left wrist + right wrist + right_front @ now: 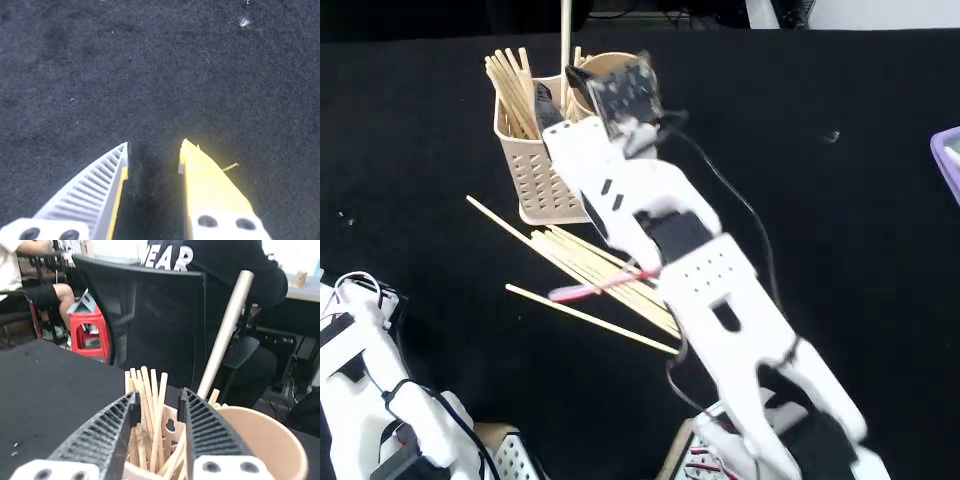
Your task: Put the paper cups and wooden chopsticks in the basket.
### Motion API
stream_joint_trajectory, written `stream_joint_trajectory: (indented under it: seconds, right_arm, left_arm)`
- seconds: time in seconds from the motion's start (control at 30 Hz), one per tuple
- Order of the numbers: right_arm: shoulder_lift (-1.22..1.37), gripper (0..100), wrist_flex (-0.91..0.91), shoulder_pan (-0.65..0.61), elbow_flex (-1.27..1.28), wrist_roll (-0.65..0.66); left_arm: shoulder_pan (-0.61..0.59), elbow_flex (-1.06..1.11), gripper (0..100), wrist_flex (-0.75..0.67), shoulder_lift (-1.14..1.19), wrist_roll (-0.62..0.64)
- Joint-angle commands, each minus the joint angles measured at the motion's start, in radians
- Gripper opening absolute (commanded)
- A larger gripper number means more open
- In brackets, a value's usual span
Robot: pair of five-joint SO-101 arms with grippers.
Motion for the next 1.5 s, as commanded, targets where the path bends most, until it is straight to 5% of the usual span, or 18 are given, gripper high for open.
stream_joint_trajectory:
  seconds: [0.0, 0.17, 0.57, 0.83, 1.27, 1.47]
  right_arm:
    - [-0.211, 11.9, 0.115, -0.006, 0.116, -0.002]
    - [-0.403, 12.0, 0.374, -0.051, 0.371, -0.002]
    - [-0.549, 12.6, 0.453, -0.089, 0.762, 0.143]
    - [-0.315, 34.4, 0.543, -0.072, 0.684, 0.393]
    - [0.174, 24.4, 0.552, 0.080, 0.430, 0.474]
    - [0.220, 7.1, 0.566, 0.080, 0.440, 0.577]
  left_arm:
    - [0.012, -0.015, 17, -0.014, -0.025, -0.011]
    - [0.012, -0.018, 17, -0.014, -0.023, -0.011]
    - [0.012, -0.018, 17, -0.014, -0.021, -0.011]
    - [0.013, -0.016, 17, -0.014, -0.021, -0.011]
    - [0.013, -0.015, 17, -0.014, -0.023, -0.011]
    - [0.013, -0.015, 17, -0.014, -0.023, -0.011]
